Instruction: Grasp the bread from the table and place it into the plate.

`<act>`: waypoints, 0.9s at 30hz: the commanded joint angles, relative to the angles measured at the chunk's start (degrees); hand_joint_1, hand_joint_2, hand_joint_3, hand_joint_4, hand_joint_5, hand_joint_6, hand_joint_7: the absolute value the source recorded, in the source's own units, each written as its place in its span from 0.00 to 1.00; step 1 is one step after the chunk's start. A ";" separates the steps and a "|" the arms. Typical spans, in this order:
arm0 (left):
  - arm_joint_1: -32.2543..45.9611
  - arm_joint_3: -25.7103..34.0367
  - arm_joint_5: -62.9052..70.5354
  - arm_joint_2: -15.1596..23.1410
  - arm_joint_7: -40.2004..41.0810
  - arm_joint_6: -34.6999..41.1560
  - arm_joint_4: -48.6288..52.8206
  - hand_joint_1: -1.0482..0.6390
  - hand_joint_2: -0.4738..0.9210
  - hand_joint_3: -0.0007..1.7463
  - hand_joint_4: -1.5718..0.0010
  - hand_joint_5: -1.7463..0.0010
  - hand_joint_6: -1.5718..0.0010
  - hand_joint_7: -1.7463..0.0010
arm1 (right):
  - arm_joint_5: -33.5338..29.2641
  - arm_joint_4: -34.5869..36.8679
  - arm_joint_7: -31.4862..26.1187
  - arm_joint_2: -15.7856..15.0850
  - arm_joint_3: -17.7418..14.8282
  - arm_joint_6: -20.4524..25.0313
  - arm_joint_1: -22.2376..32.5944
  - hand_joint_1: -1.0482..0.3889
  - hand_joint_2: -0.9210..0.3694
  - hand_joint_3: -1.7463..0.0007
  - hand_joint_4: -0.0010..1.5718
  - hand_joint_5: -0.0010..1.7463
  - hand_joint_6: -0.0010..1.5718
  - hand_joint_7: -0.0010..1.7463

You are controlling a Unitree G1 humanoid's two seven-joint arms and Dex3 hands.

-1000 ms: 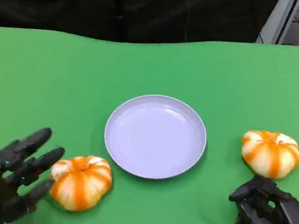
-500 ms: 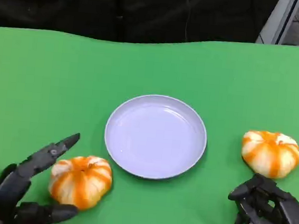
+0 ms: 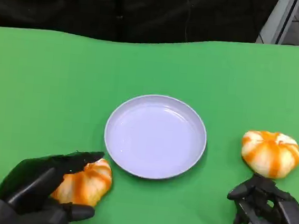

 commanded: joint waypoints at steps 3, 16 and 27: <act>-0.34 -2.84 -0.94 3.15 -0.88 4.69 -2.05 0.02 1.00 0.32 0.69 0.99 0.71 0.99 | -0.39 -0.45 -0.82 -0.48 0.06 0.06 -0.08 0.55 0.00 0.72 0.37 1.00 0.42 0.69; -1.67 -7.35 -1.14 6.04 -0.82 9.92 -2.10 0.02 1.00 0.35 0.67 0.99 0.70 0.99 | -0.51 -0.73 -0.84 -0.38 -0.01 -0.07 0.10 0.55 0.00 0.72 0.37 0.99 0.42 0.69; -1.99 -9.24 -2.79 7.55 -5.22 14.88 -3.33 0.32 1.00 0.11 0.65 1.00 0.69 1.00 | -0.18 -0.66 -0.34 -0.48 -0.15 -0.02 0.01 0.55 0.00 0.72 0.37 1.00 0.42 0.70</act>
